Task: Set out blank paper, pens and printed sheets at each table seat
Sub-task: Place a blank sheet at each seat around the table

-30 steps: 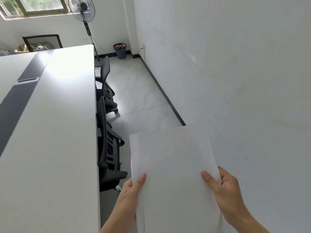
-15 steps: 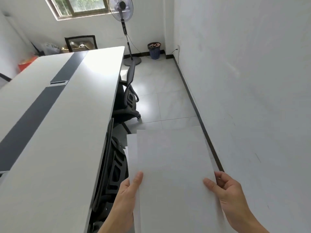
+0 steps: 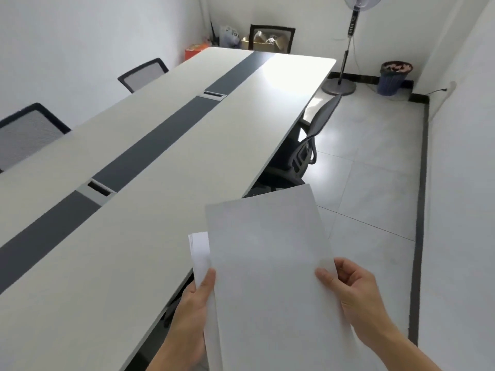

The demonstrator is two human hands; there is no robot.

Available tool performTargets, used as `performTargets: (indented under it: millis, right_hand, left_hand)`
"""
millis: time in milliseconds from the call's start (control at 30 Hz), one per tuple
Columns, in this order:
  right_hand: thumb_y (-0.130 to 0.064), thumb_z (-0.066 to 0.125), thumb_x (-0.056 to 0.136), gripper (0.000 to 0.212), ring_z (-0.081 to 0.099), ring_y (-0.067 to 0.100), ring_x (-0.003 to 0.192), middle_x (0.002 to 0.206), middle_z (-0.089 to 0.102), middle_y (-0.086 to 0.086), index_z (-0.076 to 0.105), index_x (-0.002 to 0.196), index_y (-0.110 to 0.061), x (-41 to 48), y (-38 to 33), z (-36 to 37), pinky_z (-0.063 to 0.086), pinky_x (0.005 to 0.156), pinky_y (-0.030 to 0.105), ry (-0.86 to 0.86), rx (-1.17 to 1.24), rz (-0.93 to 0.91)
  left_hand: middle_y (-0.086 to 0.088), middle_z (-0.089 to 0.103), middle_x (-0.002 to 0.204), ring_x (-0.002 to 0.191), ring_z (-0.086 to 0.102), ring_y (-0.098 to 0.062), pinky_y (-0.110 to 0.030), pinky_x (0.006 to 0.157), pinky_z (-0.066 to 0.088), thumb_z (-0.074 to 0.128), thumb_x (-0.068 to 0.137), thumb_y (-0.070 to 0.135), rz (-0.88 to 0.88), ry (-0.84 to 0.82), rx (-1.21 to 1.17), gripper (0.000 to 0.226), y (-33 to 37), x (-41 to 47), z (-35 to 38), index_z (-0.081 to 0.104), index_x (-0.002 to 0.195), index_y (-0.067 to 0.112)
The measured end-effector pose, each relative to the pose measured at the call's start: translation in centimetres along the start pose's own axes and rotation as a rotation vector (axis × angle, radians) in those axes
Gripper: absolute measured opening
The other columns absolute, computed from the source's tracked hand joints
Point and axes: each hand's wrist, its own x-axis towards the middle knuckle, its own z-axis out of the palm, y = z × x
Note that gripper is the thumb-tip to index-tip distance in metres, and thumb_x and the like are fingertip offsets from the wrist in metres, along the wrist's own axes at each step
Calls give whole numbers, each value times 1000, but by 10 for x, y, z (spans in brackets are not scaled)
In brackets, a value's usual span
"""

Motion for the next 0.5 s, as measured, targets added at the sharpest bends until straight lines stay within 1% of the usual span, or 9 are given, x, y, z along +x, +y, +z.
performTargets:
  millis: [67, 167, 200, 300, 367, 433, 500]
  right_hand:
    - [-5, 68, 85, 9, 72, 29, 72, 87, 75, 19, 71, 92, -1, 25, -5, 16, 59, 61, 35, -54, -31, 15]
    - [-8, 66, 88, 9, 72, 33, 72, 87, 75, 22, 71, 92, -2, 66, -16, 43, 58, 67, 40, -131, -79, 36]
    - [-9, 66, 88, 9, 71, 34, 72, 88, 75, 23, 70, 92, -1, 81, -21, 52, 58, 69, 43, -155, -99, 40]
    - [-12, 66, 90, 11, 71, 37, 75, 87, 75, 23, 70, 92, -2, 128, -35, 80, 57, 73, 51, -192, -193, 44]
    - [-14, 66, 90, 11, 72, 35, 74, 86, 75, 21, 70, 92, -3, 162, -42, 102, 58, 71, 49, -219, -256, 43]
    - [-13, 67, 91, 11, 71, 31, 71, 86, 75, 20, 69, 93, -4, 196, -46, 126, 58, 67, 43, -232, -315, 47]
    - [-12, 67, 90, 10, 69, 27, 69, 87, 75, 20, 68, 93, -2, 230, -44, 149, 57, 65, 39, -231, -383, 58]
  left_hand:
    - [-21, 73, 105, 94, 70, -40, -47, 84, 54, 51, 91, 32, 29, 53, -16, 41, 8, 16, -7, 65, 114, 2]
    - [-23, 73, 104, 96, 69, -42, -56, 92, 51, 49, 95, 29, 60, 115, -57, 37, 21, 44, -18, 66, 112, 0]
    - [-23, 72, 103, 96, 69, -43, -56, 92, 50, 50, 95, 28, 66, 134, -76, 37, 27, 55, -20, 66, 112, 0]
    - [-23, 73, 103, 94, 69, -42, -51, 87, 53, 48, 96, 27, 70, 162, -103, 35, 50, 86, -24, 66, 111, 0]
    - [-22, 73, 104, 94, 70, -41, -48, 85, 53, 48, 96, 28, 83, 164, -126, 35, 68, 106, -30, 66, 111, 1]
    - [-20, 73, 104, 93, 70, -39, -46, 83, 54, 48, 96, 28, 98, 178, -154, 36, 86, 124, -40, 66, 111, 1]
    - [-16, 74, 103, 92, 72, -33, -42, 80, 54, 48, 96, 29, 109, 210, -172, 34, 98, 136, -51, 66, 110, 4]
